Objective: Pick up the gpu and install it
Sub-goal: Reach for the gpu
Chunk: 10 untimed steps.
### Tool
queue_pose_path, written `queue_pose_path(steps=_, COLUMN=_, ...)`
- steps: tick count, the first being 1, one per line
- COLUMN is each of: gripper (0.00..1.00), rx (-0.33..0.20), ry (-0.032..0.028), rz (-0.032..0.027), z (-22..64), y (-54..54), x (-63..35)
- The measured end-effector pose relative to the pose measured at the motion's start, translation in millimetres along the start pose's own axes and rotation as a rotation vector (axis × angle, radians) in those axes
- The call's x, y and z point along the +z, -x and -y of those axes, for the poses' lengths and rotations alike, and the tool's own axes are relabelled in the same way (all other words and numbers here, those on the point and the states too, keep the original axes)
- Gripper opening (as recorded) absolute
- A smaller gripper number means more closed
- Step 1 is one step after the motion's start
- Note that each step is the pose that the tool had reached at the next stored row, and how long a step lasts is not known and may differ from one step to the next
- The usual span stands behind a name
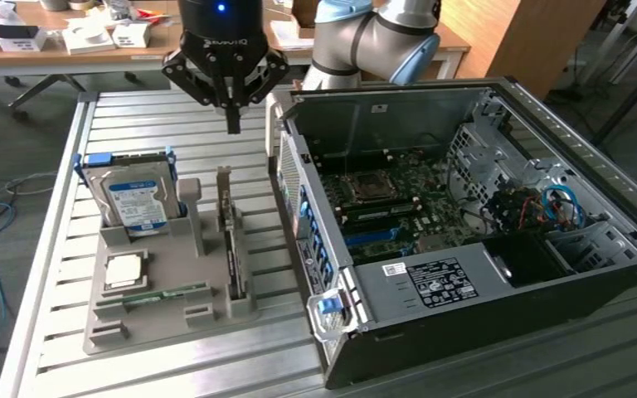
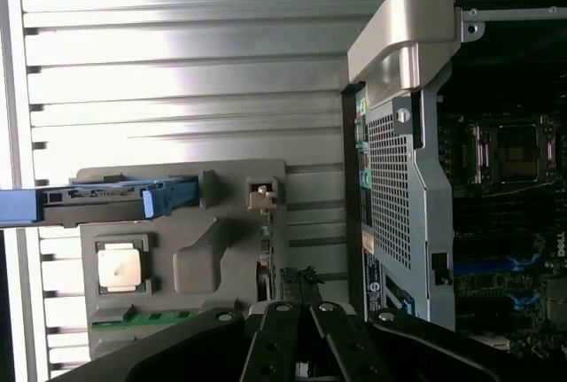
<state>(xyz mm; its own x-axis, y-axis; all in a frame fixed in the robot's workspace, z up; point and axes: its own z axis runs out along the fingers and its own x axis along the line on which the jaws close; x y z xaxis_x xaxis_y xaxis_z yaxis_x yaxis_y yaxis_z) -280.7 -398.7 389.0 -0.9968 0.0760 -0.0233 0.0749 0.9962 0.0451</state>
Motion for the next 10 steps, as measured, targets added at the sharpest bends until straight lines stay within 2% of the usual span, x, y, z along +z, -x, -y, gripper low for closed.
queue_pose_path(steps=4, gripper=0.11, rx=0.000, ry=0.0000, rz=0.0001, z=0.3, y=-3.9, x=0.1)
queue_pose_path(steps=10, gripper=0.11, rx=0.000, ry=-0.0001, rz=-0.0001, z=2.0, y=-4.0, x=0.0)
